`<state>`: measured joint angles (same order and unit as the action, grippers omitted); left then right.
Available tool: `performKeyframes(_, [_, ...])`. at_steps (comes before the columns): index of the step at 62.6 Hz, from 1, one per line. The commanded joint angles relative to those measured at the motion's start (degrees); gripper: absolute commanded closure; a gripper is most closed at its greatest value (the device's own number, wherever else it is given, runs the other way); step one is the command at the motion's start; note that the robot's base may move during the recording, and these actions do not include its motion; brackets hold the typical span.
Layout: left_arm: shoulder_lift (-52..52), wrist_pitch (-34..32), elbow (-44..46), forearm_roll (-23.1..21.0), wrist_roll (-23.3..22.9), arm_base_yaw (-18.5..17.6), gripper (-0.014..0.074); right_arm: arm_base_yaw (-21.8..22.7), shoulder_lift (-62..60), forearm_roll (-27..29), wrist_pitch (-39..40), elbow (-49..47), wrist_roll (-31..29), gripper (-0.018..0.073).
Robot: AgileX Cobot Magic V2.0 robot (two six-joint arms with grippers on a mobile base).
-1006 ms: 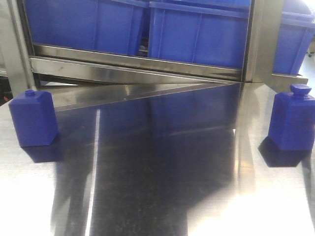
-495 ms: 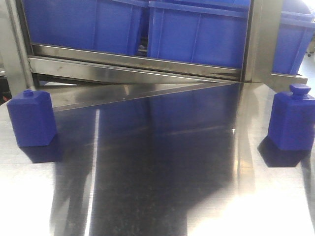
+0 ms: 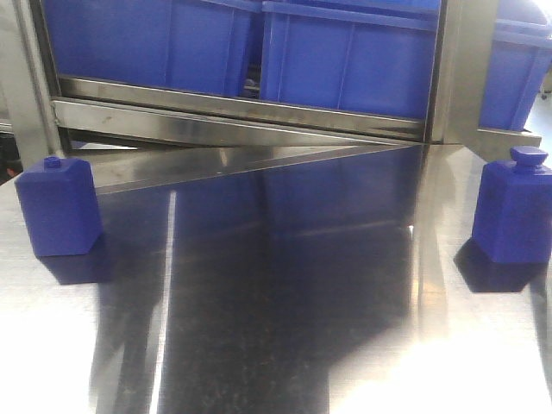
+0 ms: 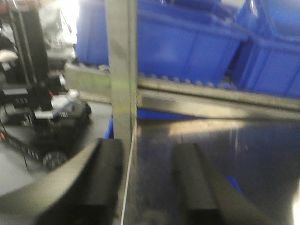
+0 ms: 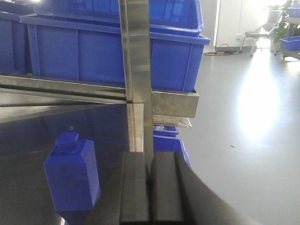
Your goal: Pick and sort blue part to right shelf
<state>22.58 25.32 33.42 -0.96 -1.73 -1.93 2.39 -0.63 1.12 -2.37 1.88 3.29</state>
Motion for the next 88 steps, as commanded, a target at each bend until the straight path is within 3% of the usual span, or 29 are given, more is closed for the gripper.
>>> performKeyframes(1, [5.6, -0.2, 4.2, -0.8, -0.3, -2.5, 0.0103, 0.2, -1.2, 0.1, 5.2, -1.4, -0.4, 0.05])
performKeyframes(15, [21.2, 11.3, 11.5, -4.3, -0.3, -9.6, 0.0076, 0.2, -1.2, 0.1, 5.2, -1.4, -0.4, 0.05])
performKeyframes(28, [36.4, 15.1, 21.2, -6.1, -0.3, -13.4, 0.0031, 0.2, -1.2, 0.1, 5.2, -1.4, -0.4, 0.05])
performKeyframes(38, [48.3, 19.9, 30.9, -7.3, -0.7, -13.5, -0.0036, 0.2, -1.2, 0.1, 5.2, -1.4, -0.4, 0.05])
performKeyframes(55, [62.8, 26.8, 41.2, -7.3, -6.6, -13.5, -0.0036, 0.2, -1.2, 0.1, 5.2, -1.4, -0.4, 0.05])
performKeyframes(67, [69.2, 29.3, 42.5, -6.4, -9.5, -13.5, -0.0034, 0.2, -1.2, 0.1, 5.2, -1.4, -0.4, 0.05])
performKeyframes(88, [76.6, 30.7, 42.5, -6.4, -9.5, -13.5, -0.0034, 0.2, -1.2, 0.1, 5.2, -1.4, -0.4, 0.05])
